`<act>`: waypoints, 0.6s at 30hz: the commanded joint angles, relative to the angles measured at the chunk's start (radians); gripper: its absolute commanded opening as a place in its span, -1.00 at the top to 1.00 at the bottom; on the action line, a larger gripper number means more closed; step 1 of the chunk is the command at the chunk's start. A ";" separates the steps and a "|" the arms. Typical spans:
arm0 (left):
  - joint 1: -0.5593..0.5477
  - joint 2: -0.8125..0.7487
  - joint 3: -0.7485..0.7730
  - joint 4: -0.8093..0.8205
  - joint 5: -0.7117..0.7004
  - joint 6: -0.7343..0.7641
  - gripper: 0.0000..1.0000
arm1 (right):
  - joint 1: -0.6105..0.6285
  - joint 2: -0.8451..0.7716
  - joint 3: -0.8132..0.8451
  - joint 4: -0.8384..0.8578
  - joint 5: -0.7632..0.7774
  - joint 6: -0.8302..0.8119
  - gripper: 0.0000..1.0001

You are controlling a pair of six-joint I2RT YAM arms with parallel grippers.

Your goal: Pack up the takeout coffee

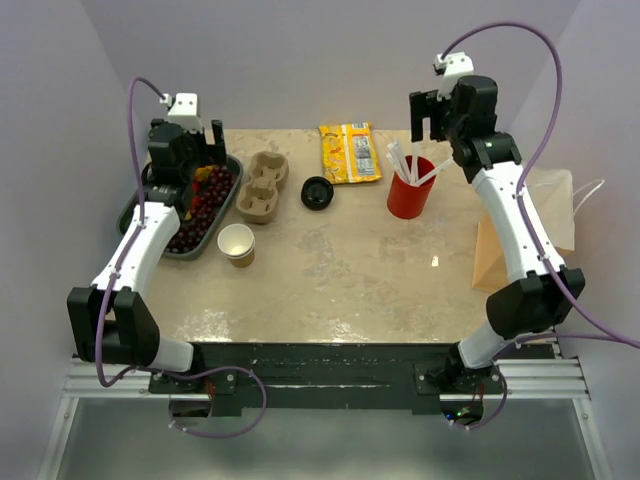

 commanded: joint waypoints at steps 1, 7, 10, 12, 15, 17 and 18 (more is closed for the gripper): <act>0.009 -0.021 0.049 -0.015 0.095 0.060 -0.95 | 0.008 -0.038 -0.068 0.053 -0.100 -0.037 -0.98; 0.007 -0.094 0.060 -0.218 0.264 0.224 -0.96 | 0.007 -0.053 -0.136 0.000 -0.240 -0.223 -0.98; 0.007 -0.110 0.084 -0.363 0.388 0.346 -0.88 | 0.007 -0.096 -0.199 -0.008 -0.392 -0.343 -0.92; 0.006 -0.113 0.096 -0.475 0.456 0.420 -0.83 | 0.024 -0.116 -0.234 -0.013 -0.461 -0.389 -0.90; 0.004 -0.118 0.106 -0.600 0.523 0.520 -0.78 | 0.077 -0.101 -0.225 -0.083 -0.492 -0.448 -0.83; -0.005 -0.122 0.112 -0.688 0.539 0.590 -0.77 | 0.106 -0.090 -0.211 -0.134 -0.509 -0.464 -0.79; -0.011 -0.125 0.109 -0.719 0.553 0.610 -0.75 | 0.111 -0.083 -0.208 -0.145 -0.518 -0.464 -0.79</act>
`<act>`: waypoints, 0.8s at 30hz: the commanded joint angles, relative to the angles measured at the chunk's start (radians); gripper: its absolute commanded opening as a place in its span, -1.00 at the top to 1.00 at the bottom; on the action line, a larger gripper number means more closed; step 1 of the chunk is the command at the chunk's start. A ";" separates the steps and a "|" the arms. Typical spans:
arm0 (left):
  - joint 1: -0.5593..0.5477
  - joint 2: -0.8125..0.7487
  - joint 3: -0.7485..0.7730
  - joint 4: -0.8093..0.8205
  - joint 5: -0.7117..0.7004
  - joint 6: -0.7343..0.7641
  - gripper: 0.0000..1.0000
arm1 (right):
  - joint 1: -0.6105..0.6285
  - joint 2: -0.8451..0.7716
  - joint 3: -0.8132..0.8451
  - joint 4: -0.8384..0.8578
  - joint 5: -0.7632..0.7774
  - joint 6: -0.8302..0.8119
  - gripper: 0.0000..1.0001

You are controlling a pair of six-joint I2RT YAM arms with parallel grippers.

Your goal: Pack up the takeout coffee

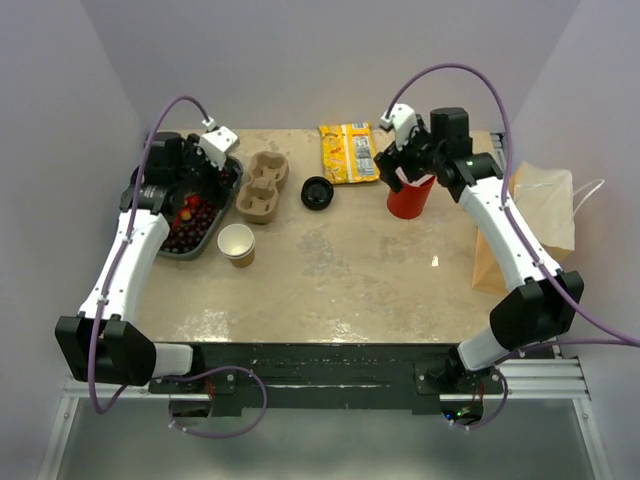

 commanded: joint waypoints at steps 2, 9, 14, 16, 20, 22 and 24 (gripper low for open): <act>-0.031 -0.042 0.016 -0.289 0.129 0.235 -0.70 | 0.063 -0.006 0.027 -0.092 -0.134 -0.087 -0.79; -0.117 -0.082 -0.084 -0.421 0.086 0.390 -0.36 | 0.074 -0.010 -0.005 -0.063 -0.135 -0.045 -0.79; -0.133 -0.029 -0.087 -0.589 0.103 0.506 -0.15 | 0.074 -0.041 -0.046 -0.063 -0.122 -0.045 -0.79; -0.136 -0.006 -0.101 -0.625 0.109 0.513 -0.11 | 0.074 -0.059 -0.071 -0.064 -0.114 -0.051 -0.79; -0.136 0.021 -0.134 -0.594 0.072 0.474 -0.06 | 0.074 -0.082 -0.106 -0.058 -0.120 -0.042 -0.79; -0.136 0.022 -0.148 -0.565 0.064 0.463 -0.04 | 0.074 -0.090 -0.121 -0.052 -0.122 -0.035 -0.79; -0.136 0.024 -0.154 -0.534 0.058 0.452 -0.01 | 0.072 -0.099 -0.132 -0.049 -0.119 -0.035 -0.79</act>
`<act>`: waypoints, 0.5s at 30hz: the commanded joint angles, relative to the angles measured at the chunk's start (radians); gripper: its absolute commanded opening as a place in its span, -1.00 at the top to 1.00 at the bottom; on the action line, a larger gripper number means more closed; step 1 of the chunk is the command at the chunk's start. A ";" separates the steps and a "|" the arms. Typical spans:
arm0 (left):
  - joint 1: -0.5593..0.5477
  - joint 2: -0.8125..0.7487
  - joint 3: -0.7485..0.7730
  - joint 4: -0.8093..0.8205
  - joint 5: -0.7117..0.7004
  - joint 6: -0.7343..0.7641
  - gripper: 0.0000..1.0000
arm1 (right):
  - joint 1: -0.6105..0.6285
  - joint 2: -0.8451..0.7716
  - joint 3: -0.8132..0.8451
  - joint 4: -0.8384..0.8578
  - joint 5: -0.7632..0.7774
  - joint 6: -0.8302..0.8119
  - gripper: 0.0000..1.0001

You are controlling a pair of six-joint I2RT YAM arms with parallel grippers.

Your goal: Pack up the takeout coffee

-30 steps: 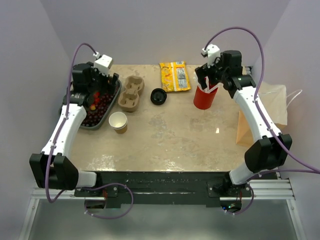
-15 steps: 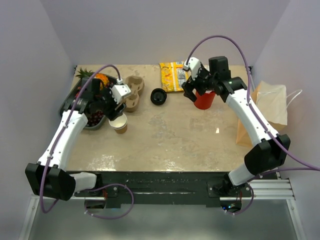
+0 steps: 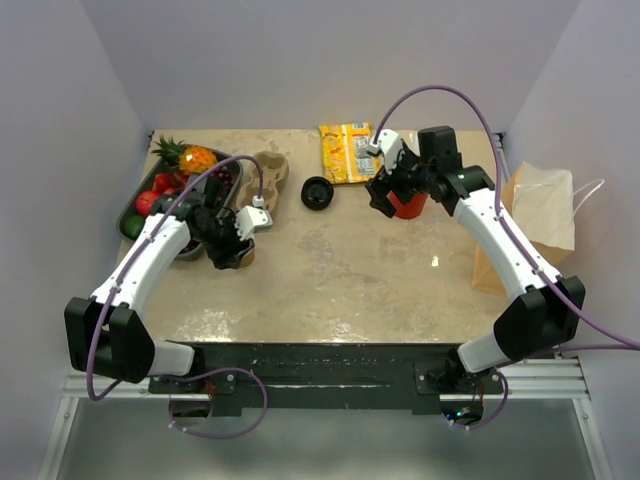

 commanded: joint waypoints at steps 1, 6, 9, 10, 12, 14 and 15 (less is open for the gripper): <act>-0.005 -0.003 -0.018 0.045 -0.014 -0.004 0.01 | 0.000 -0.054 -0.022 0.023 -0.004 0.011 -0.79; -0.004 0.020 -0.012 0.091 -0.030 -0.031 0.09 | -0.001 -0.056 -0.027 0.015 0.010 0.004 -0.79; -0.005 0.028 0.000 0.095 -0.023 -0.039 0.12 | -0.001 -0.056 -0.030 0.015 0.013 0.002 -0.79; -0.005 0.031 -0.001 0.098 -0.025 -0.041 0.14 | 0.000 -0.053 -0.032 0.017 0.010 0.001 -0.79; -0.005 0.040 -0.001 0.111 -0.025 -0.044 0.14 | -0.001 -0.048 -0.033 0.020 0.010 0.004 -0.79; -0.005 0.053 0.000 0.120 -0.028 -0.048 0.16 | 0.000 -0.042 -0.030 0.021 0.009 0.005 -0.79; -0.005 0.057 0.003 0.128 -0.028 -0.050 0.17 | -0.001 -0.041 -0.029 0.023 0.009 0.005 -0.80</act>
